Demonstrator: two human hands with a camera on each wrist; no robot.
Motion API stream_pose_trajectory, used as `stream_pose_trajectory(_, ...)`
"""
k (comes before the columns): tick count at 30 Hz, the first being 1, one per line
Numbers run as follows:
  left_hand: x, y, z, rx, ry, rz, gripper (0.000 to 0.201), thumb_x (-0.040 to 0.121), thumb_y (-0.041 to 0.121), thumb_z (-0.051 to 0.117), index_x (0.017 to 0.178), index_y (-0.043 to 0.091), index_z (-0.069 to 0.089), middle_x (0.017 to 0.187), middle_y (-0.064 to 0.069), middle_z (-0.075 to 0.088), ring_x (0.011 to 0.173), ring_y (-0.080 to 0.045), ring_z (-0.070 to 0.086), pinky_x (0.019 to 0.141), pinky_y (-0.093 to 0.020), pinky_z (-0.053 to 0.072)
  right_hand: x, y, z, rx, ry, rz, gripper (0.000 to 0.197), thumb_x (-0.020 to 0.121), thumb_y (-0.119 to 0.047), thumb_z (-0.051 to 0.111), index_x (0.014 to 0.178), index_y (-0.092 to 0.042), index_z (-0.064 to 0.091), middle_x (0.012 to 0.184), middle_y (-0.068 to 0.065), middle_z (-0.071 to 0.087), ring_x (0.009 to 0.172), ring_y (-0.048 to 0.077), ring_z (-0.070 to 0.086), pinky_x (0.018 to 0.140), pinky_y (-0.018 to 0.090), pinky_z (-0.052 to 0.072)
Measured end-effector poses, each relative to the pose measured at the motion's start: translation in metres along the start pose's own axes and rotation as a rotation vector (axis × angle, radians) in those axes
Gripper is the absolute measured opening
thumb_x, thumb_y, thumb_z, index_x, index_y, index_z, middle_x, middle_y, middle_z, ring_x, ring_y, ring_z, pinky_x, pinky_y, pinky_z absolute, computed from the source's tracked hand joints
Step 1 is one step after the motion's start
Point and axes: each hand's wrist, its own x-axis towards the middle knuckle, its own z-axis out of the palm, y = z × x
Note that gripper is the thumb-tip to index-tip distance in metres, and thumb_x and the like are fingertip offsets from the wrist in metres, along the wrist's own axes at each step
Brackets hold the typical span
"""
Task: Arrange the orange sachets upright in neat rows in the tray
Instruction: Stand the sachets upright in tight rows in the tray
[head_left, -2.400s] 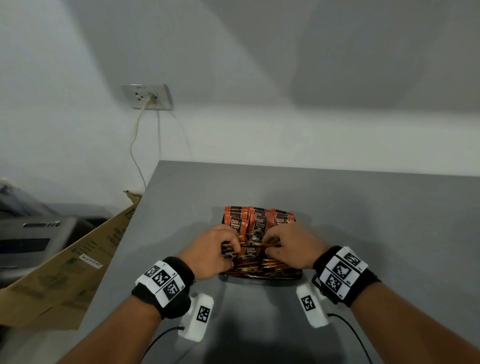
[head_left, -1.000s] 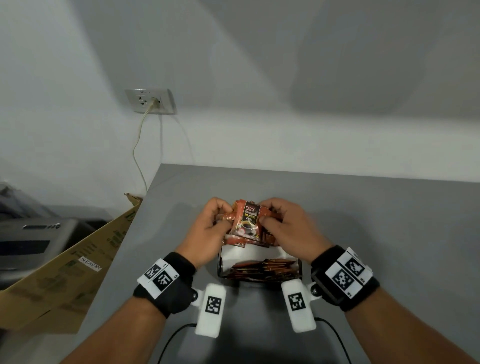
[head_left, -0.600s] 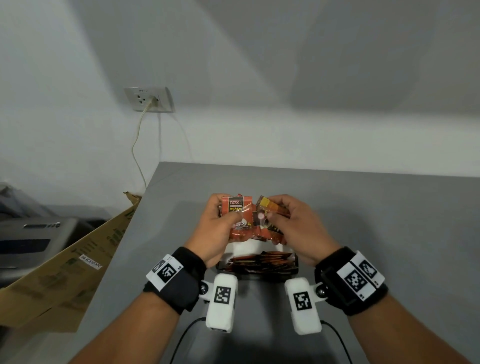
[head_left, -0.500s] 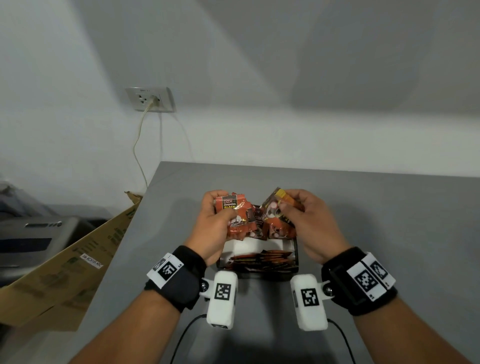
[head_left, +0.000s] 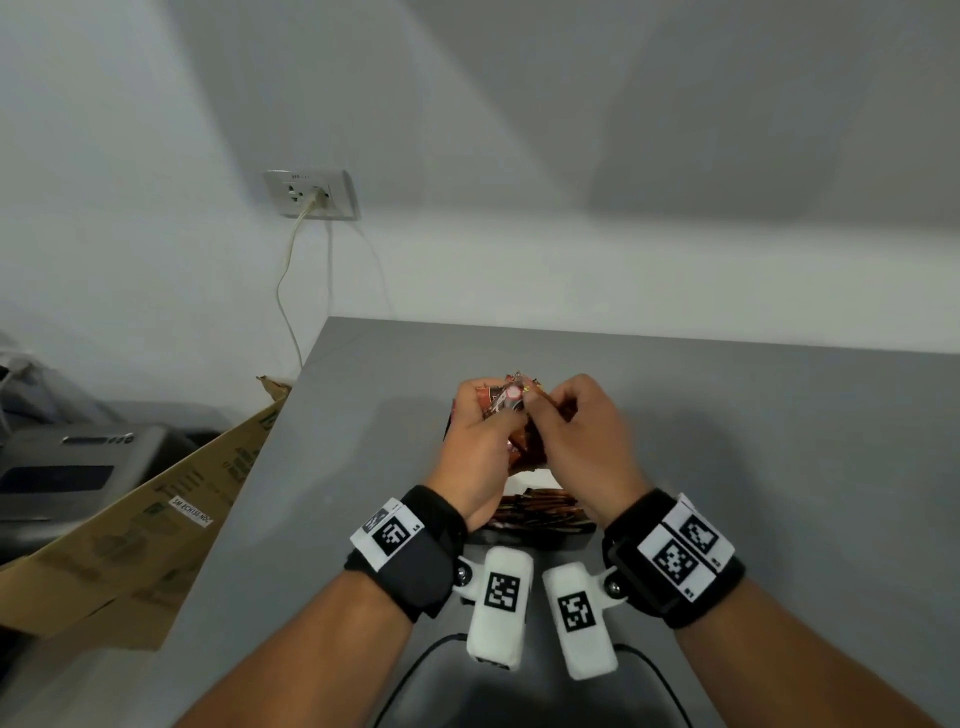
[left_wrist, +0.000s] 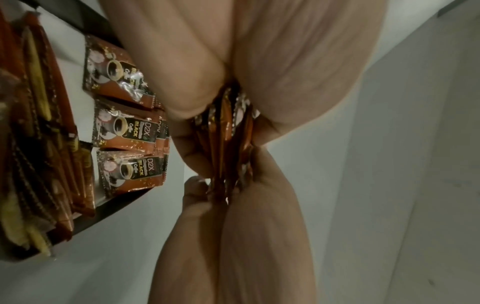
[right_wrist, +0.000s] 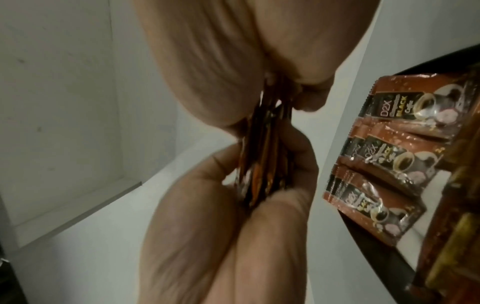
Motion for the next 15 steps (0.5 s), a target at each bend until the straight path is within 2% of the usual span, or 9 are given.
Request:
stream_pose_trajectory(2,0.001,0.004,-0.006,0.002,-0.051,-0.042,0.028,0.096,-0.002,0.049,0.118,0.015,0.045,0.117,-0.025,0.061,0.096,-0.034,0.065,0.068,-0.044,0.058,-0.003,-0.001,-0.012,-0.009,-0.100,-0.062,0.026,0.089,-0.043,0.068,0.103,-0.024,0.058,0.111,-0.003,0.060,0.103,0.014,0.061,0.084,0.032,0.055)
stream_pose_trajectory(4,0.001,0.011,-0.013,0.006,-0.083,-0.093,0.034,0.094,-0.007,0.046,0.119,0.017,0.043,0.112,-0.024,0.060,0.091,-0.031,0.066,0.067,-0.043,0.056,-0.005,-0.006,-0.031,-0.162,-0.319,-0.226,0.071,0.075,-0.046,0.080,0.136,-0.032,0.046,0.146,-0.009,0.036,0.137,0.009,0.035,0.108,0.026,0.038)
stream_pose_trajectory(5,0.001,0.013,-0.015,-0.005,-0.103,-0.113,0.038,0.093,-0.010,0.045,0.120,0.017,0.042,0.110,-0.021,0.059,0.089,-0.029,0.066,0.067,-0.041,0.056,-0.005,-0.008,-0.037,-0.290,-0.457,-0.304,0.096,0.066,-0.047,0.085,0.147,-0.033,0.035,0.155,-0.013,0.022,0.146,0.007,0.019,0.114,0.026,0.027)
stream_pose_trajectory(6,0.001,0.015,-0.015,-0.007,-0.136,-0.125,0.042,0.092,-0.013,0.045,0.123,0.016,0.041,0.111,-0.020,0.058,0.088,-0.028,0.066,0.066,-0.039,0.056,-0.006,-0.013,-0.040,-0.433,-0.559,-0.378,0.112,0.061,-0.047,0.088,0.153,-0.032,0.026,0.159,-0.014,0.014,0.147,0.006,0.010,0.117,0.026,0.020)
stream_pose_trajectory(7,0.000,0.016,-0.014,-0.003,-0.173,-0.136,0.047,0.091,-0.016,0.044,0.127,0.015,0.040,0.111,-0.020,0.057,0.086,-0.027,0.066,0.064,-0.037,0.056,-0.006,-0.014,-0.040,-0.545,-0.603,-0.444,0.118,0.059,-0.048,0.088,0.155,-0.029,0.022,0.160,-0.012,0.014,0.148,0.007,0.009,0.119,0.028,0.019)
stream_pose_trajectory(8,-0.002,0.017,-0.012,0.001,-0.211,-0.147,0.053,0.090,-0.018,0.043,0.131,0.014,0.038,0.111,-0.020,0.057,0.083,-0.025,0.066,0.062,-0.034,0.056,-0.005,-0.014,-0.037,-0.622,-0.602,-0.491,0.117,0.061,-0.047,0.088,0.155,-0.026,0.022,0.158,-0.007,0.021,0.146,0.011,0.015,0.121,0.032,0.022)
stream_pose_trajectory(10,-0.003,0.015,-0.011,-0.019,-0.245,-0.145,0.065,0.088,-0.020,0.050,0.138,0.018,0.034,0.113,-0.018,0.058,0.083,-0.023,0.066,0.061,-0.029,0.056,-0.004,-0.012,-0.033,-0.657,-0.549,-0.527,0.101,0.069,-0.039,0.083,0.152,-0.022,0.028,0.147,-0.005,0.039,0.134,0.014,0.032,0.114,0.037,0.035)
stream_pose_trajectory(13,0.000,0.009,-0.018,-0.140,-0.198,-0.139,0.083,0.071,-0.003,0.078,0.141,0.012,0.037,0.113,-0.018,0.065,0.094,-0.027,0.069,0.076,-0.037,0.057,-0.004,-0.012,-0.034,-0.511,-0.471,-0.520,0.085,0.073,-0.032,0.079,0.144,-0.023,0.035,0.135,-0.007,0.046,0.122,0.011,0.041,0.106,0.036,0.043)
stream_pose_trajectory(15,-0.006,0.006,-0.017,-0.253,-0.257,-0.192,0.075,0.067,0.008,0.083,0.134,0.000,0.050,0.115,-0.020,0.064,0.101,-0.032,0.067,0.089,-0.043,0.054,-0.007,-0.016,-0.035,-0.418,-0.479,-0.513,0.085,0.071,-0.035,0.080,0.143,-0.028,0.036,0.133,-0.011,0.046,0.121,0.007,0.043,0.106,0.029,0.041)
